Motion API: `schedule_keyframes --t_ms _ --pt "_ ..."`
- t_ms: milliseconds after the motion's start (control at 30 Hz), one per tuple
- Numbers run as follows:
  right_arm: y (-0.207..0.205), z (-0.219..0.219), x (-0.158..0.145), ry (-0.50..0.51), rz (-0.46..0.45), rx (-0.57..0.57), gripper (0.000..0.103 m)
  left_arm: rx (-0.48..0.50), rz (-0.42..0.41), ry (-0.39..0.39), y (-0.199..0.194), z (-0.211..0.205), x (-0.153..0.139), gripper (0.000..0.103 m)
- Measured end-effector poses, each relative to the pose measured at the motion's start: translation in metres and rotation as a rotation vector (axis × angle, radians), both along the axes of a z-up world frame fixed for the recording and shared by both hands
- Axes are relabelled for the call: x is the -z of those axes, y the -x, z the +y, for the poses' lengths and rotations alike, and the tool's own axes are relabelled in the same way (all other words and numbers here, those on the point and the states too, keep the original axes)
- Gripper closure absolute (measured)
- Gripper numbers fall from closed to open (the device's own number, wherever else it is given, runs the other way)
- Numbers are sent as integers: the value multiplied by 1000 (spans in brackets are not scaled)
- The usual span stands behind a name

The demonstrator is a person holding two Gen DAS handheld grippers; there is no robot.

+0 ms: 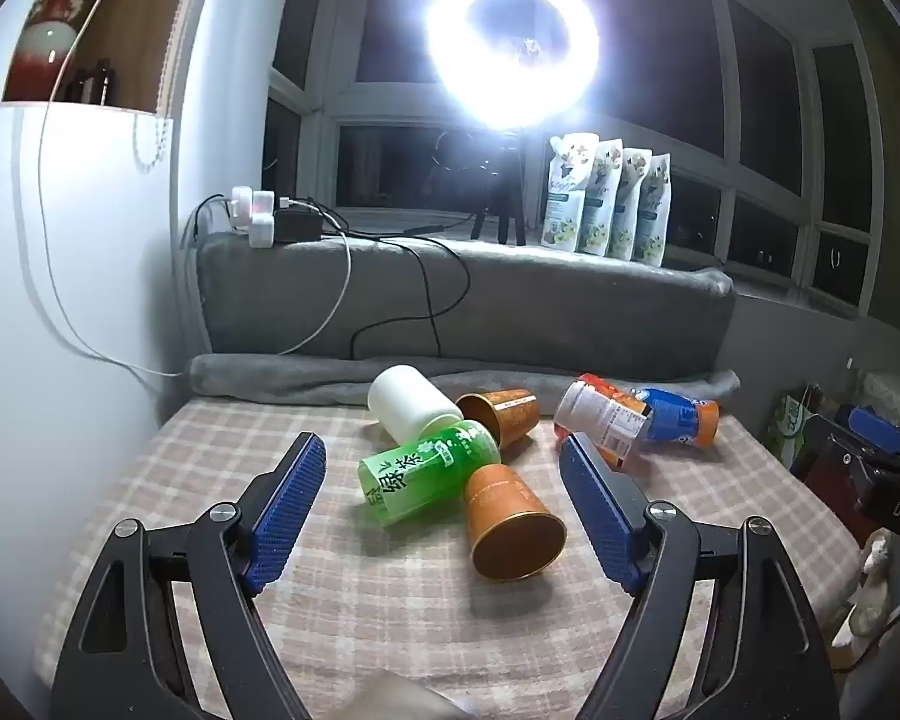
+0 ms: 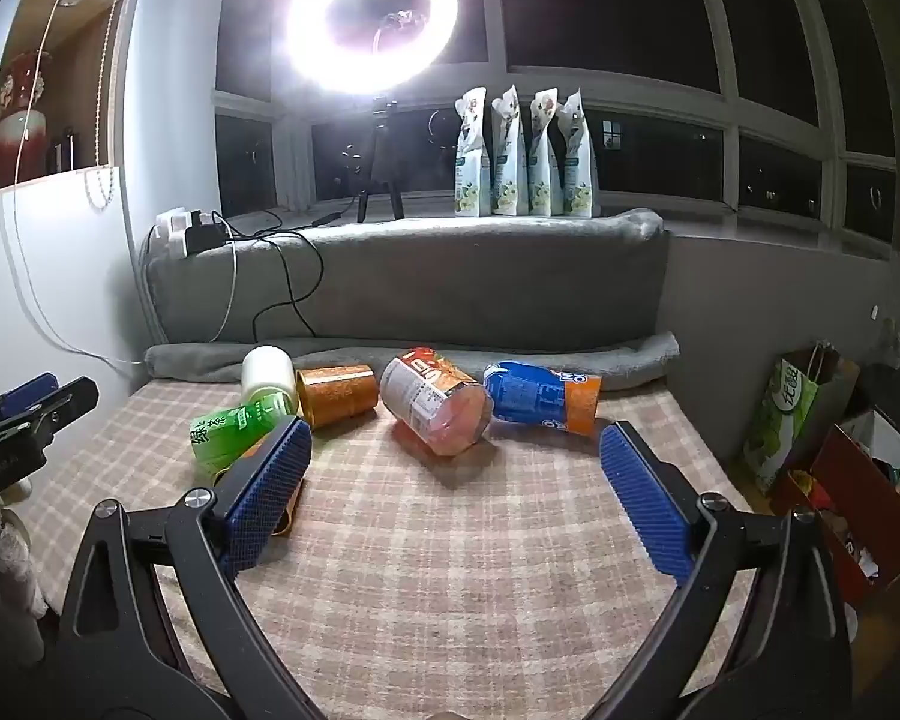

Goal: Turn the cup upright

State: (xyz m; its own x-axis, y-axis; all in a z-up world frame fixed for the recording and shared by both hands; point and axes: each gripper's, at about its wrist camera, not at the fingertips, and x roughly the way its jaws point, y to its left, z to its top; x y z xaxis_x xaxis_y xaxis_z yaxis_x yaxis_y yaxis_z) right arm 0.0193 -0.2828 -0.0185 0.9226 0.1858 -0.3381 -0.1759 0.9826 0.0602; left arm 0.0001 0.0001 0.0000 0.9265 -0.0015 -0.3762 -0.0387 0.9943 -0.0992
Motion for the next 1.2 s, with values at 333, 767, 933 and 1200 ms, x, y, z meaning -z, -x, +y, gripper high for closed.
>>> schedule_keyframes --t_ms 333,767,933,1200 --pt "2 -4 -1 -24 5 12 4 2 -38 -32 3 -2 -6 23" --pt "3 -5 -1 -16 1 11 4 -5 -34 -43 8 -8 -10 23" --pt "5 -3 -1 -10 3 15 3 -2 -28 -34 6 -6 -6 23" --pt "5 -2 -1 -10 -2 19 0 1 -26 -33 6 -7 -3 23"
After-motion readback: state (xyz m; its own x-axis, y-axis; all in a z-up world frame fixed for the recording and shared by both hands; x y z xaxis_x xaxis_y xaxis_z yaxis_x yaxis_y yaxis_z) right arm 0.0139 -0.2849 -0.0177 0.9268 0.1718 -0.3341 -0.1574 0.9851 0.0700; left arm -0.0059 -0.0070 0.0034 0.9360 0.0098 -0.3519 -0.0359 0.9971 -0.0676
